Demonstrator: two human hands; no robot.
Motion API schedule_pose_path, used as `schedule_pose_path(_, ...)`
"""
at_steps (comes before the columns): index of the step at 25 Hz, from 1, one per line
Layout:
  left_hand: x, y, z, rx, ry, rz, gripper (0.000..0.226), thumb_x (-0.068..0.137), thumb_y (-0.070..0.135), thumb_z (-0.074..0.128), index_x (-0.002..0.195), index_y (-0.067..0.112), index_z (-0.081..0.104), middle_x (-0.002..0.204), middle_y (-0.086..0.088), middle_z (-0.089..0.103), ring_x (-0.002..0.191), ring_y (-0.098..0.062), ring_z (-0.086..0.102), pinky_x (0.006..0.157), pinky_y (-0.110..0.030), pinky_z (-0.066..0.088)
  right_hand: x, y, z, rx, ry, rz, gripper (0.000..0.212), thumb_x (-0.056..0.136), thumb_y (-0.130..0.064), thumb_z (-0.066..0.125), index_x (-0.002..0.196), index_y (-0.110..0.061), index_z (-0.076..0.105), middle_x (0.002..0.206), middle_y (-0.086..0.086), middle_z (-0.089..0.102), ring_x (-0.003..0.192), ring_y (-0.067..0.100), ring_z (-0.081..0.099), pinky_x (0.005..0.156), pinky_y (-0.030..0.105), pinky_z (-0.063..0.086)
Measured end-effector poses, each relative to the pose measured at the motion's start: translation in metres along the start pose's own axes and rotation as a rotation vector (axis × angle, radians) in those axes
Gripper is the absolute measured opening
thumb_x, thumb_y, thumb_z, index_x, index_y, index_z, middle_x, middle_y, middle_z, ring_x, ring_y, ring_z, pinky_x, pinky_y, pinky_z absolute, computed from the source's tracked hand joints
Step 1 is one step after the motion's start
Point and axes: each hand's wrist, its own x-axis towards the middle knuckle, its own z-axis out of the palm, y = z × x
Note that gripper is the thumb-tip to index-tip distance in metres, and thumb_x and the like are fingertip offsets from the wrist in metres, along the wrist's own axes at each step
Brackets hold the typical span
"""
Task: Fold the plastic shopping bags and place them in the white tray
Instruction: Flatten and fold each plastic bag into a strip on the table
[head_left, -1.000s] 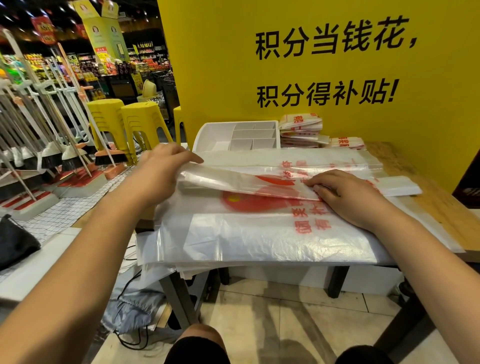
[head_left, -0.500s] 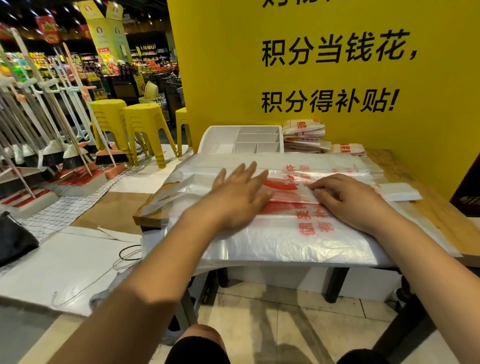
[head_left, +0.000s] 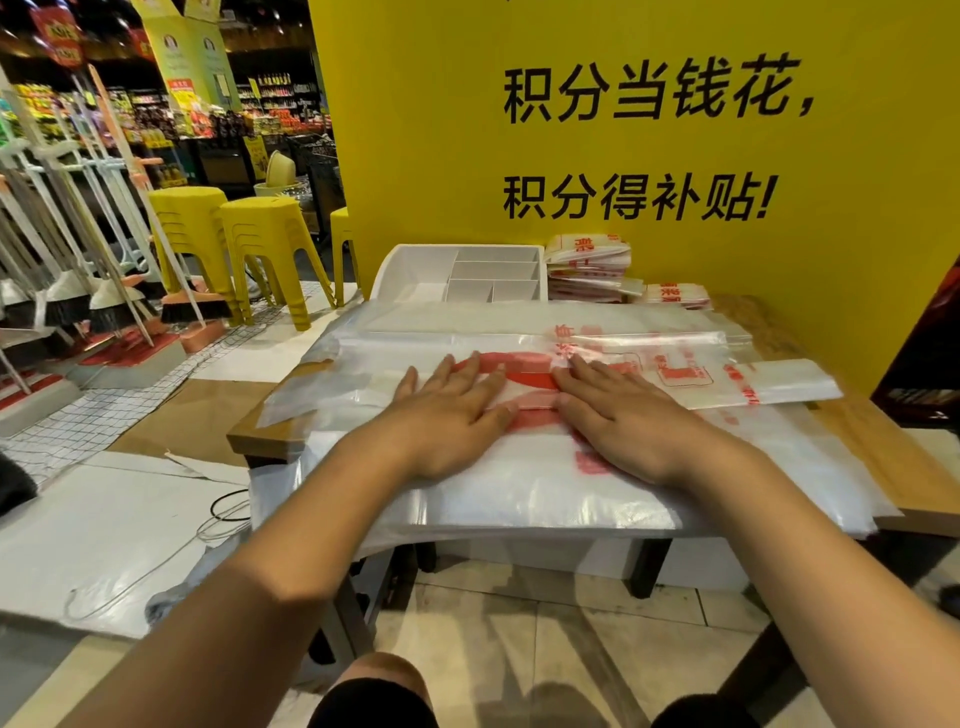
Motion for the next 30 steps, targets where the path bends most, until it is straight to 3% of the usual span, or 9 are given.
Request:
schedule_pose_path(10,-0.011,-0.025,-0.006,0.037,-0.035,-0.083,0.072,0.093,0.073,0.011,0.156,0.042,-0.008,0.165,0.003,-0.019,0.152,-0.017,-0.017,0.123,-0.043,-0.010,-0.038,0.084,-0.016,-0.040,0.048,0.584,0.084,0.089,-0.078,0.004,0.158,-0.032,0.000,0.165,0.011,-0.010,0.153,0.025,-0.010,0.121,0.047,-0.008)
schedule_pose_path(15,-0.011,-0.024,-0.008,0.021,0.053,-0.082,0.078,0.090,0.078,0.019,0.158,0.043,0.002,0.168,0.002,0.002,0.154,-0.019,0.000,0.123,-0.048,-0.009,-0.040,0.079,-0.019,-0.055,0.086,0.585,0.084,0.090,-0.077,0.009,0.159,-0.029,0.008,0.166,0.010,-0.002,0.154,0.026,-0.004,0.122,0.054,-0.006)
schedule_pose_path(17,-0.012,-0.022,-0.014,0.079,0.172,-0.024,0.075,0.091,0.076,0.029,0.156,0.042,0.015,0.162,0.002,0.028,0.149,-0.023,0.026,0.123,-0.048,0.010,-0.042,0.073,-0.023,-0.106,0.158,0.437,0.078,0.093,-0.073,0.023,0.158,-0.029,0.019,0.167,0.005,0.006,0.154,0.024,0.002,0.123,0.051,0.000)
schedule_pose_path(19,-0.014,-0.017,-0.022,0.169,0.242,0.059,0.060,0.096,0.067,0.036,0.149,0.042,0.028,0.146,0.003,0.047,0.128,-0.025,0.050,0.102,-0.041,0.040,-0.044,0.064,-0.030,-0.109,0.182,0.196,0.075,0.091,-0.070,0.040,0.155,-0.031,0.029,0.164,-0.002,0.022,0.151,0.022,0.018,0.123,0.044,0.017)
schedule_pose_path(21,-0.016,-0.012,-0.026,0.265,0.254,0.141,0.045,0.102,0.051,0.038,0.144,0.038,0.036,0.136,0.002,0.054,0.113,-0.025,0.059,0.080,-0.034,0.044,-0.045,0.055,-0.037,-0.117,0.137,0.077,0.068,0.092,-0.064,0.047,0.151,-0.033,0.035,0.153,-0.005,0.041,0.138,0.022,0.041,0.112,0.040,0.036)
schedule_pose_path(23,-0.016,-0.012,-0.028,0.328,0.257,0.178,0.040,0.102,0.035,0.039,0.142,0.034,0.041,0.133,0.002,0.055,0.108,-0.025,0.060,0.073,-0.032,0.039,-0.044,0.046,-0.040,-0.252,0.128,0.088,0.049,0.099,-0.049,0.046,0.145,-0.032,0.041,0.141,-0.003,0.053,0.125,0.025,0.053,0.102,0.037,0.042)
schedule_pose_path(26,-0.019,-0.015,-0.036,0.245,0.328,0.166,0.028,0.103,0.031,0.040,0.129,0.030,0.051,0.122,0.002,0.057,0.104,-0.025,0.059,0.071,-0.033,0.040,-0.041,0.040,-0.043,-0.377,0.364,0.133,0.011,0.095,-0.032,0.051,0.102,-0.031,0.059,0.106,-0.001,0.068,0.107,0.024,0.060,0.104,0.041,0.035)
schedule_pose_path(28,-0.029,-0.012,-0.042,0.112,0.391,0.179,0.024,0.103,0.034,0.045,0.124,0.031,0.055,0.113,0.006,0.061,0.103,-0.021,0.060,0.074,-0.035,0.047,-0.034,0.041,-0.055,-0.332,0.516,0.211,0.014,0.089,-0.031,0.057,0.077,-0.026,0.051,0.084,-0.001,0.064,0.097,0.025,0.061,0.109,0.047,0.030)
schedule_pose_path(30,-0.051,-0.006,-0.049,-0.106,0.404,0.182,0.029,0.100,0.036,0.055,0.129,0.040,0.052,0.102,0.020,0.060,0.093,-0.002,0.059,0.073,-0.027,0.049,-0.013,0.038,-0.074,-0.315,0.595,0.239,0.014,0.090,-0.020,0.053,0.077,-0.022,0.057,0.079,0.002,0.059,0.096,0.028,0.059,0.115,0.054,0.022)
